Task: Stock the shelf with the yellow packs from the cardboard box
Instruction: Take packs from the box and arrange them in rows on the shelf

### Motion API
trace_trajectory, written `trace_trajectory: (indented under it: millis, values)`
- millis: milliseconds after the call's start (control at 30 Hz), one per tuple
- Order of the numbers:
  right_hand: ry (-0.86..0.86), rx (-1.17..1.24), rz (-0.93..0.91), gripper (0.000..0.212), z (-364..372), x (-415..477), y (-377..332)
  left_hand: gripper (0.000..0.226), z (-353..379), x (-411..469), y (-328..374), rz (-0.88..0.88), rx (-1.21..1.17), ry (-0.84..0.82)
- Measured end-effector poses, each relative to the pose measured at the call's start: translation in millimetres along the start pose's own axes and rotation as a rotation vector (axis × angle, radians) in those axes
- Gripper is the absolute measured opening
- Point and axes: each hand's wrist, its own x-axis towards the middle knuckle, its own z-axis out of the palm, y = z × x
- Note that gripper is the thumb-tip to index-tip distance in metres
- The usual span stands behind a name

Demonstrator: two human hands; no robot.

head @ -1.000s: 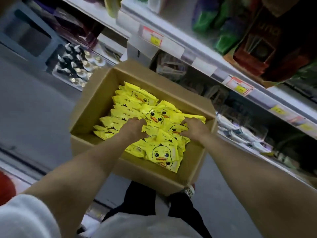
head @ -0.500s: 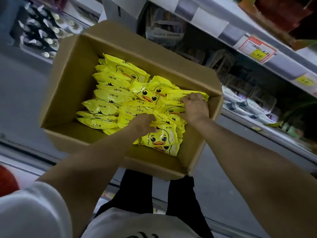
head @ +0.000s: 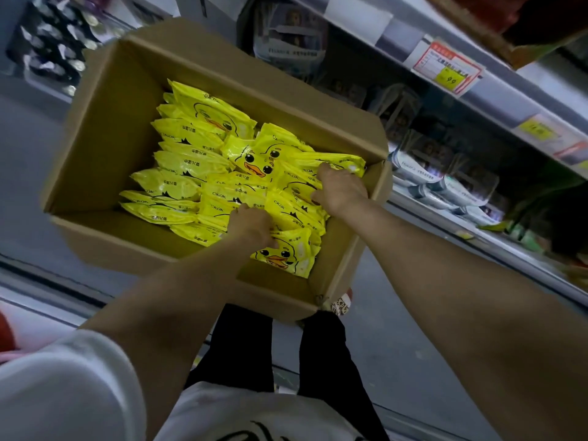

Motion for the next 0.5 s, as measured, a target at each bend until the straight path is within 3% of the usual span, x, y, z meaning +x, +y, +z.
trace_trajectory:
  millis: [133, 267, 500]
  values:
    - [0.065, 0.127, -0.073, 0.047, -9.7, -19.8, 0.8, 0.048, 2.4, -15.5, 3.4, 0.017, -0.012, 0.025]
    - [0.133, 0.34, -0.113, 0.052, -30.0, -46.4, 5.2, 0.041, -0.7, -39.1, 1.5, -0.014, -0.353, 0.045]
    - [0.239, 0.571, -0.195, 0.046, -86.7, -130.5, 52.9, 0.067, -43.6, -121.8, 39.4, -0.053, -0.544, 0.333]
